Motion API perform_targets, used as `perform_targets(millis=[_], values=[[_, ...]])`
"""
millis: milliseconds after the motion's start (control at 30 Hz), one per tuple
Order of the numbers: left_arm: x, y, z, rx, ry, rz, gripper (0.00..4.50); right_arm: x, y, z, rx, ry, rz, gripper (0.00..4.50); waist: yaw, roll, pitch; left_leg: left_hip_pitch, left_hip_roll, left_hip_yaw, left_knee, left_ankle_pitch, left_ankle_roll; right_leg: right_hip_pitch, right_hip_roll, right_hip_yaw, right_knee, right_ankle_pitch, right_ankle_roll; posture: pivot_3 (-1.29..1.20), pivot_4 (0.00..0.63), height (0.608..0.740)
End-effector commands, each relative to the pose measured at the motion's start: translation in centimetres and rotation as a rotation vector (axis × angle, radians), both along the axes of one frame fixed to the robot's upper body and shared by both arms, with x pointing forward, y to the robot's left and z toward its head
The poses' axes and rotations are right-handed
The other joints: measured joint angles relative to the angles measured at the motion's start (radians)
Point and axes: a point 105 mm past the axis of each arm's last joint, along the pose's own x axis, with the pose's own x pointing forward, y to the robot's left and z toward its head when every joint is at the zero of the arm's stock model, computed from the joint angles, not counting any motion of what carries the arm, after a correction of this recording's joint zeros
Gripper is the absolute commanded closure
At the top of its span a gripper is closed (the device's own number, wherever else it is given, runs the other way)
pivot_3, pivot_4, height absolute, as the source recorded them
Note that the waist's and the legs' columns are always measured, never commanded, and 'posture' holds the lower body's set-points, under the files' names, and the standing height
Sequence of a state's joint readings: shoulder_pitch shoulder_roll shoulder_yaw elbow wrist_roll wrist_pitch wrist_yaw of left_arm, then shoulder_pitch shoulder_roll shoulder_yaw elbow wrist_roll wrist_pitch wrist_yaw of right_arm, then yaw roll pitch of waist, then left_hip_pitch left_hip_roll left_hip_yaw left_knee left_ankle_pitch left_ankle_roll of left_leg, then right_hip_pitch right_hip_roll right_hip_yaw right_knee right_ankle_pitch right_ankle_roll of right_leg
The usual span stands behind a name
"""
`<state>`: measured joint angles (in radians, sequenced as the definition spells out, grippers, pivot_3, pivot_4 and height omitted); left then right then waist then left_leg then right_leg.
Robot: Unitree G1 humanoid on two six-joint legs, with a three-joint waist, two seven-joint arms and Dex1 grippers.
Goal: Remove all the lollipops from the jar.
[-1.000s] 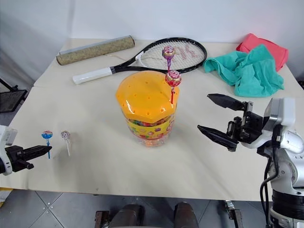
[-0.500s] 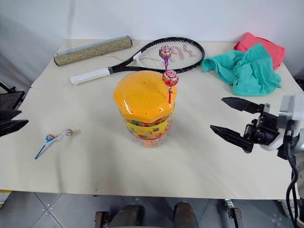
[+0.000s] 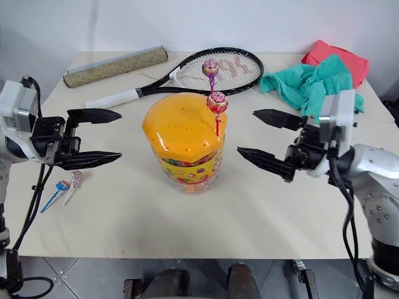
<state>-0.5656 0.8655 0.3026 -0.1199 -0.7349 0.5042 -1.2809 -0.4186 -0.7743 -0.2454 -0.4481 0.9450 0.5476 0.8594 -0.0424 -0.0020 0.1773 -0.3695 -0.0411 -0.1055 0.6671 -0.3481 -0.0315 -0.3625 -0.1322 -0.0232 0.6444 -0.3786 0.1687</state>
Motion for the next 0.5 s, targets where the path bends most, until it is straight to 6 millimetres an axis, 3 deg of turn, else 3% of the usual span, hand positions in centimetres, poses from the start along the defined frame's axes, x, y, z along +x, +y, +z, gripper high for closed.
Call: perform_targets(millis=[33, 267, 500], values=[[-0.8, -0.6, 0.8, -0.043, -0.043, -0.031, 0.01, 0.0, 1.2, 0.5, -0.005, -0.040, 0.021, 0.19, 0.002, 0.000, 0.000, 0.000, 0.000, 0.000, 0.000, 0.000, 0.000, 0.000, 0.000, 0.000, 0.000, 0.000, 0.000, 0.00, 0.150, 0.740], [-1.1, -0.3, 0.4, -0.096, -0.054, 0.010, 0.00, 0.9, 3.0, 0.7, 0.012, -0.049, 0.055, 2.15, 0.009, 0.000, 0.000, 0.000, 0.000, -0.007, 0.001, 0.000, 0.000, 0.000, -0.001, 0.001, 0.000, 0.000, 0.000, 0.00, 0.150, 0.740], [-0.9, 3.3, -1.2, -0.133, 0.002, 0.148, 0.00, 0.5, 3.3, 1.4, 0.051, -0.081, 0.111, 4.47, 0.011, 0.000, 0.000, 0.000, 0.000, -0.009, 0.001, 0.000, 0.000, 0.000, -0.001, 0.001, 0.000, 0.000, 0.000, 0.00, 0.150, 0.740]])
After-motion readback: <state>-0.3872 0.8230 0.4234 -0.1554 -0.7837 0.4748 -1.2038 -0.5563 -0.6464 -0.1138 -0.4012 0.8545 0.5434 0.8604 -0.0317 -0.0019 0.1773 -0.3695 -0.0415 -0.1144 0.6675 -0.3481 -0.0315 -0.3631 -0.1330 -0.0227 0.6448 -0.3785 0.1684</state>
